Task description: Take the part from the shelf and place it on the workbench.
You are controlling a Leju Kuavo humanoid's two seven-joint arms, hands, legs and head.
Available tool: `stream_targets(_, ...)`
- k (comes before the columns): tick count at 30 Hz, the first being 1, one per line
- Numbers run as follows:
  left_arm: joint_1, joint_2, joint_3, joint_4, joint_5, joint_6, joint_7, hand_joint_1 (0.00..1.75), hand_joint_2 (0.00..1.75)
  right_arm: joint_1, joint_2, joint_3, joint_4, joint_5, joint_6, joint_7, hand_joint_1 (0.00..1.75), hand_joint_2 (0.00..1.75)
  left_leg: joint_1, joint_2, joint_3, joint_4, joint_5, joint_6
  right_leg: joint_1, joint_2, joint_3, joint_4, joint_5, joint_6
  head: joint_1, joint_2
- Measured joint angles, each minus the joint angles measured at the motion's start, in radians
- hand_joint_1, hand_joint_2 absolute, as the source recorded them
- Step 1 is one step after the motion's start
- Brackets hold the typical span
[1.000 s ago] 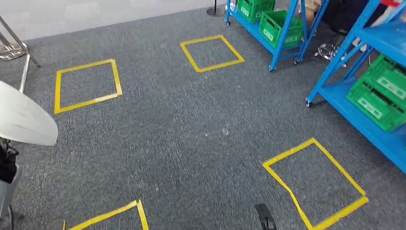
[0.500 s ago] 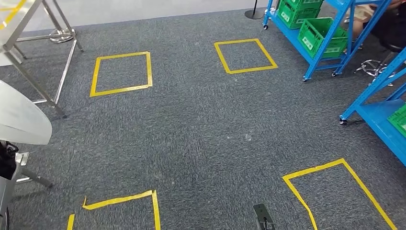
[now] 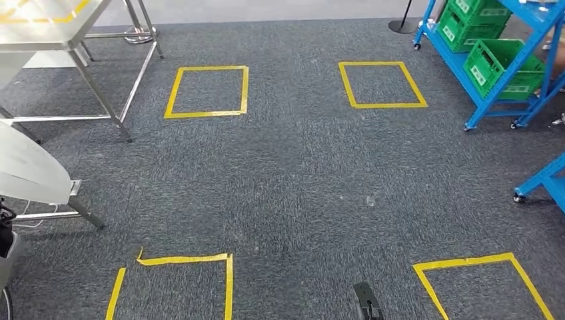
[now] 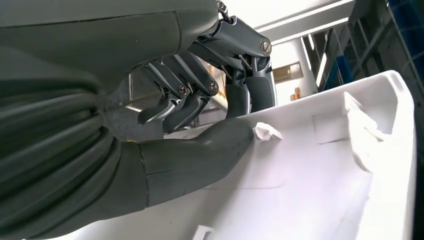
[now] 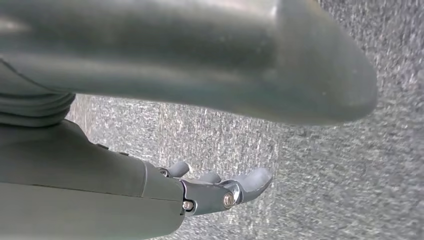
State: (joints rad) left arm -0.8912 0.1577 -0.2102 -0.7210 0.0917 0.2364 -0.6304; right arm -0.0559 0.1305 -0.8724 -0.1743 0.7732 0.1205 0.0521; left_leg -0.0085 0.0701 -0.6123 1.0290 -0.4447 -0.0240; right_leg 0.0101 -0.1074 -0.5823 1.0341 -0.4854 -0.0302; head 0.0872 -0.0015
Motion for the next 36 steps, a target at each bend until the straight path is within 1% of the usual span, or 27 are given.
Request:
stream_targets(2,0.003,0.009,0.001,-0.002,-0.001,0.0,0.0,1.75,1.75,-0.001,0.0,0.0,0.0,0.002,0.002,0.0,0.0,0.0,0.001,-0.023,-0.003,-0.006,0.006,0.012,0.0,-0.013,0.0,0.003,-0.004,0.008,0.001,0.0)
stream_targets(3,0.004,0.013,0.002,-0.004,-0.001,0.0,0.001,1.75,1.75,-0.001,0.0,0.0,0.0,0.004,0.003,0.0,0.0,0.0,0.004,-0.033,-0.004,-0.008,0.01,0.017,-0.002,0.002,-0.004,0.012,-0.012,0.014,0.001,0.0)
stream_targets(4,0.003,0.015,0.002,-0.006,-0.001,0.0,0.001,1.75,1.75,-0.001,0.0,0.0,0.0,0.005,0.003,0.0,0.0,0.0,0.007,-0.044,-0.004,-0.011,0.013,0.023,-0.005,0.03,-0.016,0.04,-0.031,0.02,0.002,0.0)
stream_targets(6,0.003,0.014,0.004,-0.009,-0.001,0.0,0.001,1.75,1.75,0.001,0.0,0.0,0.0,0.008,0.004,0.0,0.0,0.0,0.011,-0.065,-0.008,-0.012,0.018,0.03,-0.012,0.087,-0.068,0.156,-0.091,0.031,0.003,0.0)
stream_targets(7,0.005,0.014,0.005,-0.009,-0.001,0.0,0.001,1.75,1.75,0.003,0.0,0.0,0.0,0.009,0.004,0.0,0.0,0.0,0.012,-0.077,-0.01,-0.011,0.02,0.031,-0.014,0.098,-0.101,0.226,-0.119,0.035,0.004,0.0)
stream_targets(8,0.007,0.013,0.006,-0.009,-0.001,0.0,0.001,1.75,1.75,0.004,0.0,0.0,0.0,0.009,0.004,0.0,0.0,0.0,0.012,-0.09,-0.013,-0.011,0.021,0.03,-0.016,0.101,-0.125,0.276,-0.133,0.037,0.004,0.0)
stream_targets(9,0.01,0.012,0.007,-0.009,-0.001,0.0,0.001,1.75,1.75,0.004,-0.001,0.0,0.0,0.009,0.004,0.0,0.0,0.0,0.013,-0.104,-0.015,-0.009,0.022,0.029,-0.018,0.102,-0.134,0.291,-0.129,0.038,0.004,0.0)
stream_targets(10,0.012,0.012,0.007,-0.009,-0.001,0.0,0.001,1.75,1.75,0.004,-0.001,0.0,0.0,0.009,0.004,0.0,0.0,0.0,0.015,-0.118,-0.016,-0.007,0.024,0.027,-0.02,0.105,-0.123,0.267,-0.106,0.039,0.004,0.0)
stream_targets(11,0.013,0.012,0.008,-0.009,-0.001,0.0,0.001,1.75,1.75,0.004,-0.001,0.0,0.0,0.009,0.004,0.0,0.0,0.0,0.018,-0.131,-0.017,-0.005,0.025,0.023,-0.024,0.112,-0.094,0.207,-0.071,0.04,0.004,0.0)
stream_targets(13,0.012,0.013,0.008,-0.012,-0.001,0.0,0.001,1.75,1.75,0.003,-0.001,0.0,0.0,0.009,0.004,0.0,0.0,0.0,0.021,-0.156,-0.024,0.002,0.027,0.011,-0.032,0.149,-0.03,0.076,-0.022,0.044,0.003,0.0)
stream_targets(15,0.012,0.014,0.009,-0.015,-0.001,0.0,0.001,1.75,1.75,0.003,-0.001,0.0,0.0,0.009,0.004,0.001,0.0,0.0,0.023,-0.178,-0.032,0.001,0.034,-0.006,-0.033,0.167,-0.007,0.022,-0.013,0.039,0.003,0.0)
stream_targets(17,0.014,0.019,0.009,-0.016,-0.001,0.0,0.001,1.75,1.75,0.002,-0.001,0.0,0.0,0.009,0.004,0.001,0.0,0.0,0.026,-0.195,-0.038,-0.008,0.045,-0.023,-0.028,0.146,-0.007,0.018,-0.006,0.024,0.003,0.0)
stream_targets(18,0.016,0.022,0.01,-0.016,-0.001,0.0,0.001,1.75,1.75,0.0,-0.001,0.0,0.0,0.009,0.004,0.0,0.0,0.0,0.027,-0.188,-0.042,-0.007,0.043,-0.028,-0.027,0.136,-0.006,0.014,-0.001,0.015,0.003,0.0)
stream_targets(20,0.015,0.028,0.011,-0.015,-0.001,0.0,0.001,1.75,1.75,-0.001,-0.001,0.0,0.0,0.009,0.004,0.0,0.0,0.0,0.024,-0.138,-0.068,0.051,0.004,-0.033,-0.026,0.117,-0.006,0.007,0.008,0.001,-0.004,0.0)
stream_targets(21,0.014,0.029,0.011,-0.015,-0.001,0.0,0.001,1.75,1.75,0.0,-0.001,0.0,0.0,0.009,0.004,0.0,0.0,0.0,0.022,-0.107,-0.092,0.109,-0.031,-0.033,-0.023,0.108,-0.008,0.006,0.01,-0.003,-0.008,0.0)
stream_targets(22,0.015,0.028,0.011,-0.014,-0.001,0.0,0.001,1.75,1.75,0.002,-0.001,0.0,0.0,0.01,0.004,0.0,0.0,0.0,0.021,-0.089,-0.12,0.181,-0.068,-0.034,-0.019,0.097,-0.011,0.006,0.012,-0.006,-0.011,0.0)
stream_targets(23,0.017,0.027,0.011,-0.014,-0.001,0.0,0.001,1.75,1.75,0.003,-0.001,0.0,0.0,0.009,0.004,0.0,0.0,0.0,0.021,-0.082,-0.142,0.24,-0.093,-0.033,-0.016,0.085,-0.014,0.006,0.013,-0.008,-0.011,0.0)
stream_targets(24,0.019,0.027,0.011,-0.013,-0.001,0.0,0.001,1.75,1.75,0.004,-0.001,0.0,0.0,0.01,0.004,0.0,0.0,0.0,0.02,-0.08,-0.151,0.272,-0.103,-0.03,-0.013,0.074,-0.017,0.006,0.014,-0.01,-0.012,0.0)
stream_targets(25,0.021,0.027,0.011,-0.012,-0.001,0.0,0.001,1.75,1.75,0.004,-0.001,0.0,0.0,0.01,0.004,0.0,0.0,0.0,0.019,-0.079,-0.141,0.269,-0.097,-0.027,-0.011,0.062,-0.018,0.006,0.014,-0.011,-0.012,0.0)
stream_targets(26,0.021,0.027,0.011,-0.012,-0.001,0.0,0.001,1.75,1.75,0.003,-0.001,0.0,0.0,0.009,0.004,0.0,0.0,0.0,0.016,-0.074,-0.11,0.225,-0.074,-0.022,-0.008,0.05,-0.019,0.006,0.015,-0.012,-0.012,0.0)
stream_targets(28,0.014,0.027,0.011,-0.014,-0.001,0.0,0.001,1.75,1.75,0.002,-0.001,0.0,0.0,0.01,0.004,0.0,0.0,0.0,0.0,-0.03,-0.027,0.085,-0.028,-0.004,-0.003,0.026,-0.018,0.007,0.014,-0.012,-0.012,0.0)
stream_targets(29,0.009,0.026,0.011,-0.016,-0.001,0.0,0.001,1.75,1.75,0.002,-0.001,0.0,0.0,0.009,0.004,0.0,0.0,0.0,-0.007,-0.01,0.002,0.033,-0.016,0.005,0.0,0.014,-0.019,0.008,0.013,-0.01,-0.012,0.0)
stream_targets(30,0.006,0.025,0.011,-0.017,-0.001,0.0,0.0,1.75,1.75,0.002,0.0,0.0,0.0,0.01,0.004,0.0,0.0,0.0,-0.013,0.004,0.015,0.004,-0.013,0.013,0.002,0.003,-0.019,0.008,0.013,-0.008,-0.012,0.0)
stream_targets(32,0.004,0.027,0.012,-0.018,-0.001,0.0,0.0,1.75,1.75,0.001,0.0,0.0,0.0,0.009,0.004,0.0,0.0,0.0,-0.016,-0.014,0.014,-0.005,-0.009,0.023,0.004,-0.02,-0.018,0.007,0.013,-0.001,-0.011,0.0)
stream_targets(33,0.005,0.028,0.012,-0.018,-0.001,0.0,0.0,1.75,1.75,0.0,0.0,0.0,0.0,0.01,0.004,0.0,0.0,0.0,-0.013,-0.026,0.013,-0.009,-0.005,0.027,0.002,-0.016,-0.019,0.011,0.01,0.004,-0.011,0.0)
stream_targets(34,0.005,0.029,0.013,-0.019,-0.001,0.0,0.001,1.75,1.75,-0.001,0.0,0.0,0.0,0.01,0.004,0.0,0.0,0.0,-0.009,-0.037,0.013,-0.013,0.0,0.031,0.001,0.002,-0.024,0.023,0.0,0.011,-0.01,0.0)
stream_targets(36,0.005,0.028,0.013,-0.02,-0.001,0.001,0.002,1.75,1.75,-0.001,0.0,0.0,0.0,0.01,0.004,0.0,0.0,0.0,0.0,-0.058,0.013,-0.018,0.007,0.038,-0.006,0.065,-0.061,0.107,-0.049,0.024,-0.008,0.0)
